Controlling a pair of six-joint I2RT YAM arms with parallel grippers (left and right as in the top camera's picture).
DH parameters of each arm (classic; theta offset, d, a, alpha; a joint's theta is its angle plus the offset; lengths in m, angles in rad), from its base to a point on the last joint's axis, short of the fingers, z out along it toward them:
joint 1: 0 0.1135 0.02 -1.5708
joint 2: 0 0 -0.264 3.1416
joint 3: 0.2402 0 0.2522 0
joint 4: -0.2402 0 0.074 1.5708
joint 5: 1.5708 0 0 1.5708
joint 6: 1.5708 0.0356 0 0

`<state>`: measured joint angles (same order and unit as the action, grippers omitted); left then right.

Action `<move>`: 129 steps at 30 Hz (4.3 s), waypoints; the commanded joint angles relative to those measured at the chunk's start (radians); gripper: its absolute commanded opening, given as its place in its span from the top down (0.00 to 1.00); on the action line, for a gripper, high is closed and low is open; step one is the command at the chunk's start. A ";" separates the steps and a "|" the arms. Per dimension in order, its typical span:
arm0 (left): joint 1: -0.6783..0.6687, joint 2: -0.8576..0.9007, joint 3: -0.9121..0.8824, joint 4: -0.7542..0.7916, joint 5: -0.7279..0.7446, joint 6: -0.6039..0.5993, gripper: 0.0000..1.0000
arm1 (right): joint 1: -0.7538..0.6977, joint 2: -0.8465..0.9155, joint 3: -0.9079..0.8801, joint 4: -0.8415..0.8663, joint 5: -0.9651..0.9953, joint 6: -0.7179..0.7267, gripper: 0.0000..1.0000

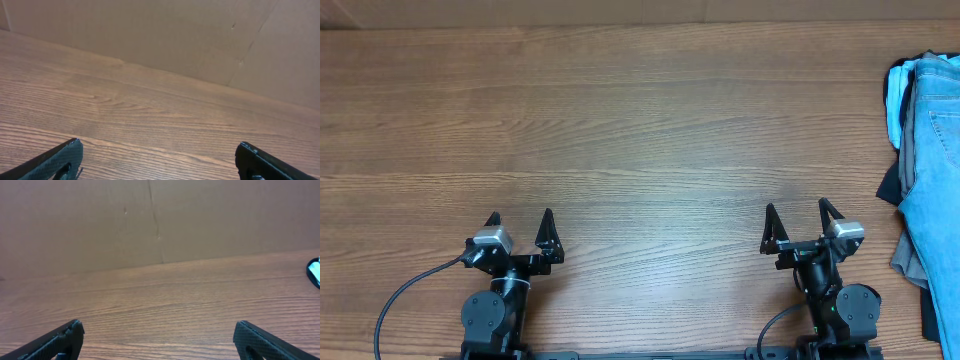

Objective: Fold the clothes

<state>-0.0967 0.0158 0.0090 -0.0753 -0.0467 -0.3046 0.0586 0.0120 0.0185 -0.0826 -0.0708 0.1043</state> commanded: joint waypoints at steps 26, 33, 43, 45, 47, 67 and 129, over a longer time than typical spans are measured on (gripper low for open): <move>0.006 -0.011 -0.004 0.004 -0.015 0.020 0.00 | -0.008 -0.008 -0.010 0.005 0.002 -0.006 0.00; 0.006 -0.011 -0.004 0.004 -0.015 0.020 0.00 | -0.008 -0.008 -0.010 0.005 0.002 -0.006 0.00; 0.006 -0.011 -0.004 0.004 -0.015 0.020 0.00 | -0.008 -0.008 -0.010 0.005 0.002 -0.006 0.00; 0.006 -0.011 -0.004 0.004 -0.016 0.020 0.00 | -0.008 -0.008 -0.010 0.005 0.002 -0.006 0.00; 0.006 -0.011 -0.004 0.004 -0.016 0.020 0.00 | -0.008 -0.008 -0.010 0.005 0.002 -0.006 0.00; 0.006 -0.011 -0.004 0.004 -0.015 0.020 0.00 | -0.008 -0.008 -0.010 0.002 0.035 -0.008 0.00; 0.006 -0.011 -0.004 0.004 -0.015 0.020 0.00 | -0.403 2.049 1.670 -0.328 0.547 -0.261 0.00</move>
<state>-0.0959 0.0132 0.0086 -0.0750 -0.0498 -0.3042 -0.3405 2.0045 1.6642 -0.4515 0.3283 -0.0994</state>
